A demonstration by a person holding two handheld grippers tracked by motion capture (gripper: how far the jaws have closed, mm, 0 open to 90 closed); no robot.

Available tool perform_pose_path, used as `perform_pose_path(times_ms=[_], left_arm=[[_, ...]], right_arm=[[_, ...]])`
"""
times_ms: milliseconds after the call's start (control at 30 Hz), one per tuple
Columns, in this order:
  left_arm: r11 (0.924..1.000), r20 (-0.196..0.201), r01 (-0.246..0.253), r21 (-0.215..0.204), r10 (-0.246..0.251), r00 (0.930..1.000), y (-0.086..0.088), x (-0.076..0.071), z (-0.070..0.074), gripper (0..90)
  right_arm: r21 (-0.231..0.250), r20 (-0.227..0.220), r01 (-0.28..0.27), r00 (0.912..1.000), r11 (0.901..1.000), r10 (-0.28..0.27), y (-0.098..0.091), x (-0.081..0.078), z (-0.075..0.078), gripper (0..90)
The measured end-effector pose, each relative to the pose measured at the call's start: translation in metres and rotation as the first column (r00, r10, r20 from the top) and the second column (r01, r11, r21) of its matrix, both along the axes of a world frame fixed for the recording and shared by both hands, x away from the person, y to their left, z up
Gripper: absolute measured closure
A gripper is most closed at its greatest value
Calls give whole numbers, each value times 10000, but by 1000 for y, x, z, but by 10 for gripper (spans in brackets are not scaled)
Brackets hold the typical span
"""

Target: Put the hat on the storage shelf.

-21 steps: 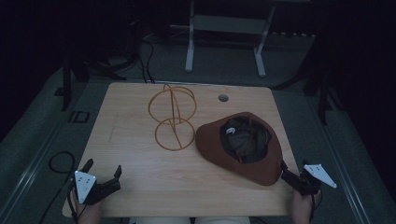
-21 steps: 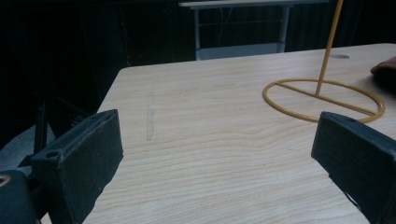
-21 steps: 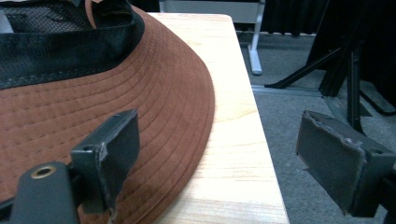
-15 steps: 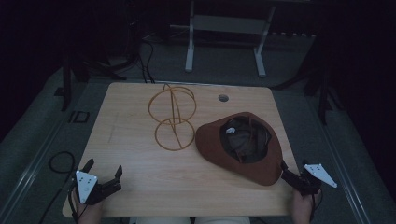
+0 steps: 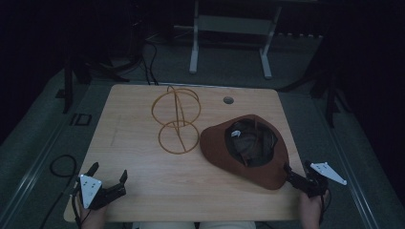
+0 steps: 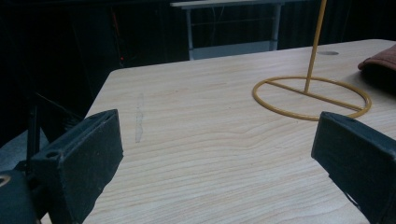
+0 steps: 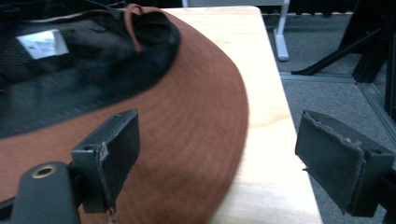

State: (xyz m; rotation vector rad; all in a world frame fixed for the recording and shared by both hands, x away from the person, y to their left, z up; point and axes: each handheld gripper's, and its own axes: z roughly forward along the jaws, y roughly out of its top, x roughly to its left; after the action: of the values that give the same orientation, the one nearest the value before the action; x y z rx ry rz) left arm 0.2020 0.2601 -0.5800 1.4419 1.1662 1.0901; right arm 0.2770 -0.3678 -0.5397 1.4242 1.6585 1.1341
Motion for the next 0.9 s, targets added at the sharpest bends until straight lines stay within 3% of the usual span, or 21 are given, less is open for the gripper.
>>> perform_pose_path(times_ms=[167, 500, 700, 900], left_arm=[[9996, -17, 215, -207, -216, 9998, -1, -1, 1, 27], [9960, -398, 891, -2, -891, 9952, -11, 0, 0, 27], [9953, -361, 972, 31, -971, 9946, -13, -1, 1, 26], [9954, -382, 955, -58, -957, 9947, -13, -1, 1, 27]], right_arm=[[-127, -75, -230, 9997, 9997, 229, 10, 7, 15, 139], [-272, -249, -637, 9977, 9976, 630, 23, 32, 41, 137], [-647, -594, -1105, 9925, 9918, 1067, 33, 49, 57, 136], [-843, -955, -1340, 9874, 9874, 1258, 42, 68, 64, 136]])
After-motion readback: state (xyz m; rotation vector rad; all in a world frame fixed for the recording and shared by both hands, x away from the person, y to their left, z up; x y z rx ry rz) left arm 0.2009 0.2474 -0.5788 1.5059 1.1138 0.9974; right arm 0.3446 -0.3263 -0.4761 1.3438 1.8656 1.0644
